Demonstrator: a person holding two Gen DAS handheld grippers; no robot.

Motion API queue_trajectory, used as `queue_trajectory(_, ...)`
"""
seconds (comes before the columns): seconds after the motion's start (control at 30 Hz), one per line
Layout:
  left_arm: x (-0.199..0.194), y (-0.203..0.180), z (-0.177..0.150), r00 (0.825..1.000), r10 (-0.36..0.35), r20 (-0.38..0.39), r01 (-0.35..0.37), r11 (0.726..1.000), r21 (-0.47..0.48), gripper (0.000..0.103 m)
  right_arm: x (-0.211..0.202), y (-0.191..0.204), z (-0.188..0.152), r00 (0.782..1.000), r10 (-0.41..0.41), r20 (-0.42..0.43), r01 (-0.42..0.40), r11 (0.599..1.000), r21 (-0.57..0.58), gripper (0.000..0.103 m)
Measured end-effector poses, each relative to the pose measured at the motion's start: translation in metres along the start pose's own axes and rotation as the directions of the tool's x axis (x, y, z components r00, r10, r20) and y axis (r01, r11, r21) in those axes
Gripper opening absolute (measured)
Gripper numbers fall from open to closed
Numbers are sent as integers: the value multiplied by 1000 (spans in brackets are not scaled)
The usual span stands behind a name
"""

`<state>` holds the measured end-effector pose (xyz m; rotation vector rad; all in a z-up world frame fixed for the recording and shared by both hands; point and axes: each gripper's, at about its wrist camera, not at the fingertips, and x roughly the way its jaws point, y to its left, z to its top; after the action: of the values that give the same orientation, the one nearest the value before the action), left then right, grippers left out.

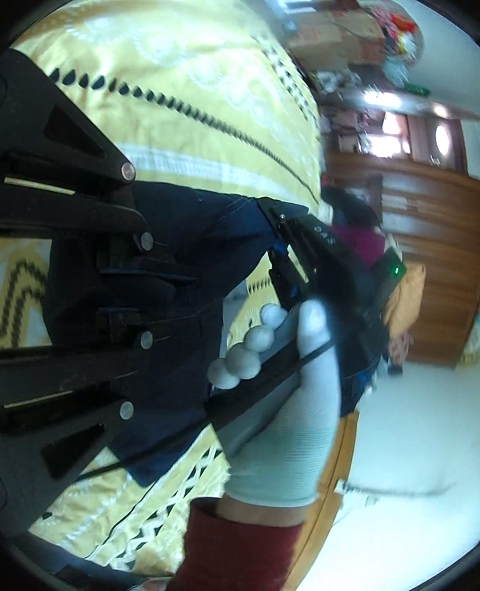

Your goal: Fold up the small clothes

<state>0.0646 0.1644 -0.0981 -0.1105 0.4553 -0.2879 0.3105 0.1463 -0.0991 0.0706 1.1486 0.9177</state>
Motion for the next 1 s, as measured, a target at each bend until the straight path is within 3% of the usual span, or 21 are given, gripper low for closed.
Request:
queue_trajectory(0.17, 13, -56, 15, 992, -120, -29, 123, 987, 100, 9, -74, -48, -36, 982, 76, 172, -92, 992, 85, 14)
queue_trajectory(0.27, 33, -103, 19, 972, -219, -89, 231, 960, 157, 9, -125, -95, -72, 963, 102, 248, -137, 982, 127, 14)
queue_trajectory(0.4, 81, -176, 15, 926, -315, -209, 361, 903, 235, 13, -169, -155, -109, 954, 102, 282, -159, 970, 185, 14)
queue_trajectory(0.63, 146, -262, 1, 843, -419, -337, 507, 827, 242, 16, -217, -274, -161, 943, 90, 320, -195, 930, 312, 14)
queue_trajectory(0.73, 168, -277, -23, 803, -414, -430, 537, 815, 218, 20, -209, -310, -179, 951, 90, 295, -199, 909, 365, 14)
queue_trajectory(0.83, 178, -280, -48, 775, -342, -531, 518, 826, 223, 24, -173, -340, -198, 978, 71, 196, -150, 891, 428, 24)
queue_trajectory(0.93, 139, -266, -41, 777, -358, -517, 529, 817, 229, 27, -172, -345, -207, 967, 102, 234, -202, 866, 457, 30)
queue_trajectory(0.97, 122, -261, -36, 786, -364, -500, 529, 815, 237, 32, -180, -342, -210, 960, 109, 258, -220, 863, 454, 39)
queue_trajectory(1.0, 98, -256, -32, 809, -357, -468, 513, 817, 264, 37, -190, -337, -214, 954, 110, 279, -229, 867, 441, 50)
